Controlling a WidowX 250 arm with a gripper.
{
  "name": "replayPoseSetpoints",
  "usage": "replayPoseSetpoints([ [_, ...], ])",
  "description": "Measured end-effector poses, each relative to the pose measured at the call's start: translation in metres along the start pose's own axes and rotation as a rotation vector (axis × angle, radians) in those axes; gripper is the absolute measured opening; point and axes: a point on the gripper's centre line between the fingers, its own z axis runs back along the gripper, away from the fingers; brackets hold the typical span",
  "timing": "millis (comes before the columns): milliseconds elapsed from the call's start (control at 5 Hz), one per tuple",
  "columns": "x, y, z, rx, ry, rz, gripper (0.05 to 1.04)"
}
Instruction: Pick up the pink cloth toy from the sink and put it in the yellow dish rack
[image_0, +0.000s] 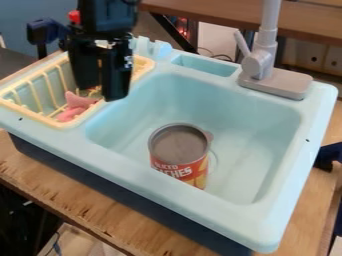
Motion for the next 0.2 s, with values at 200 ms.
replayPoseSetpoints([
  [200,0.0037,-0.025,-0.0031,0.015,0.036,-0.022,1.001],
])
